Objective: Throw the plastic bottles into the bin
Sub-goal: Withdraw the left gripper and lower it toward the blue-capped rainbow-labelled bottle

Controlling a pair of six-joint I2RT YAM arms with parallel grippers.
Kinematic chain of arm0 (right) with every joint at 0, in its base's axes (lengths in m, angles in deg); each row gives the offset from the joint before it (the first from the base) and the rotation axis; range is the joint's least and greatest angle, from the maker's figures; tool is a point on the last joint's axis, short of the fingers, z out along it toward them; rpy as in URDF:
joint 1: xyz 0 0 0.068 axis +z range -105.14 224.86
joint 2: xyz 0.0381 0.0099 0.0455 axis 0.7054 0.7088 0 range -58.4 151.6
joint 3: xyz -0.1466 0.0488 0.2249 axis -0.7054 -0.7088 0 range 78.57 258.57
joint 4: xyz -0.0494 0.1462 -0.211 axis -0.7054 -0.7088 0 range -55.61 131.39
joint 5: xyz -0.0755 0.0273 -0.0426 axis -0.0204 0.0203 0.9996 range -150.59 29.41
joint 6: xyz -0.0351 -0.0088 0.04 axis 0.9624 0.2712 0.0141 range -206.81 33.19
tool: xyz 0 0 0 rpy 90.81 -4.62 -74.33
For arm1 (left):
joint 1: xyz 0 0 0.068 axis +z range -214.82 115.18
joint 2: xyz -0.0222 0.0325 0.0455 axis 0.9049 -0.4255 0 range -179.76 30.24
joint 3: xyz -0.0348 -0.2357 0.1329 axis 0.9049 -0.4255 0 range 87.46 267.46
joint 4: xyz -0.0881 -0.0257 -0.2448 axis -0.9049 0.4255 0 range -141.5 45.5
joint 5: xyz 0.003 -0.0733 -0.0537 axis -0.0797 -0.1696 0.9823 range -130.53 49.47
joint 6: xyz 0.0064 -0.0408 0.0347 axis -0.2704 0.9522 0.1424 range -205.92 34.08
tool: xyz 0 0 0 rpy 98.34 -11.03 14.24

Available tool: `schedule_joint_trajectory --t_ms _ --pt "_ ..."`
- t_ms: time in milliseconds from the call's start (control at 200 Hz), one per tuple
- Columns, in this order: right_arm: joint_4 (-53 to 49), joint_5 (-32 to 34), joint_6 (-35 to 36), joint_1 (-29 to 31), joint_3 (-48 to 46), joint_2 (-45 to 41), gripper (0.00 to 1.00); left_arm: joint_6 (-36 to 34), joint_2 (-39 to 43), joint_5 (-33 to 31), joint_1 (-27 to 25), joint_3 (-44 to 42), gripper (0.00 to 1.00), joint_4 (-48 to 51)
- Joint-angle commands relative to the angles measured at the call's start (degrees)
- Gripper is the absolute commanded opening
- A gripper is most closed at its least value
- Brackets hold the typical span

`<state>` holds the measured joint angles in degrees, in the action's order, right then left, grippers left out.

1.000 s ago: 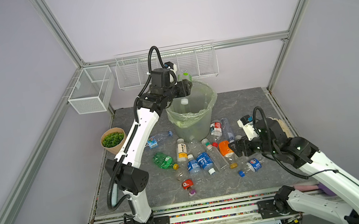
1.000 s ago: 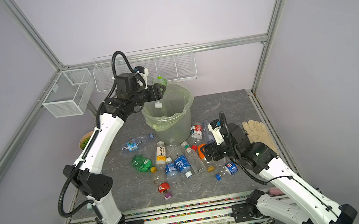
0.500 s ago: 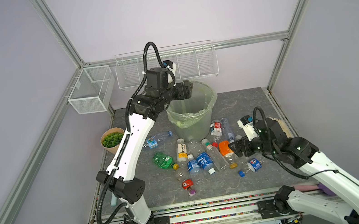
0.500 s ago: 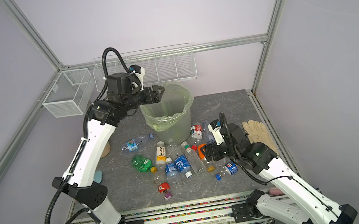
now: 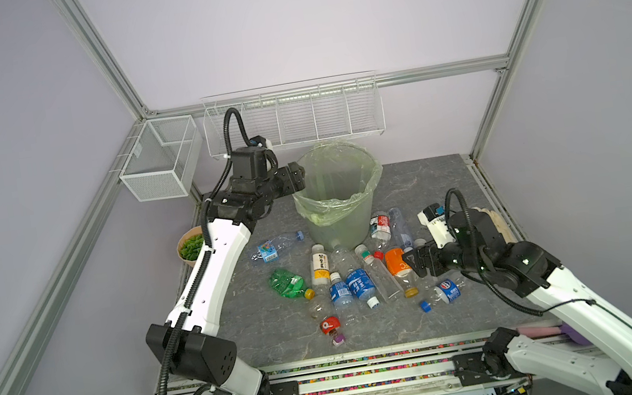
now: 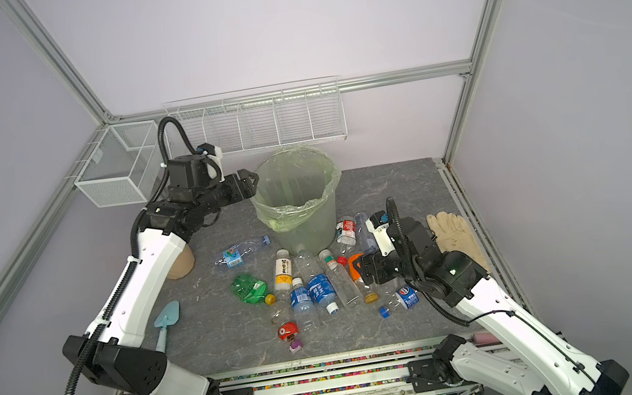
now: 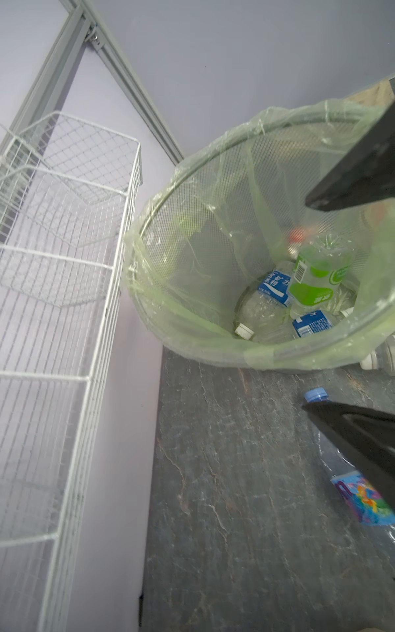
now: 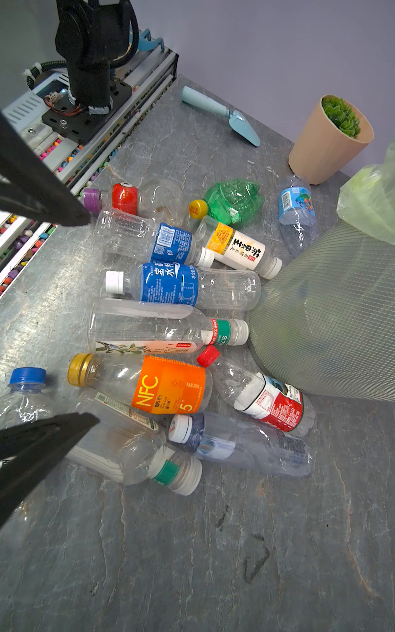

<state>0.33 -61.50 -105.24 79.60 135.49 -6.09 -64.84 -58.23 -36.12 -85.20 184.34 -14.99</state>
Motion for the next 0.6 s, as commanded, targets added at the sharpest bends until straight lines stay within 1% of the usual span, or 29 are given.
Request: schedule_joint_trajectory --t_ms 0,160,255,340,510,595 --pt "0.3 -0.1 0.1 0.1 -0.5 0.4 0.88 5.0 2.6 3.6 5.1 -6.0 0.86 -4.3" --pt "0.8 -0.3 0.1 0.1 -0.6 0.6 0.88 7.7 5.2 4.0 11.3 -16.7 0.86 -8.8" --pt "0.9 -0.8 0.2 0.1 -0.5 0.9 0.88 8.2 5.2 4.0 13.6 -21.0 0.86 -11.4" --pt "0.9 -1.0 0.2 0.1 -0.5 0.9 0.88 7.4 3.2 4.2 14.8 -21.7 0.86 -11.0" --pt "0.7 -0.9 0.2 0.1 -1.2 0.3 0.88 5.6 -1.0 1.4 16.1 -21.8 0.86 -9.2" --pt "0.7 -0.8 0.3 0.1 -1.8 -0.3 0.88 2.8 -3.4 1.6 16.3 -21.0 0.86 -8.2"
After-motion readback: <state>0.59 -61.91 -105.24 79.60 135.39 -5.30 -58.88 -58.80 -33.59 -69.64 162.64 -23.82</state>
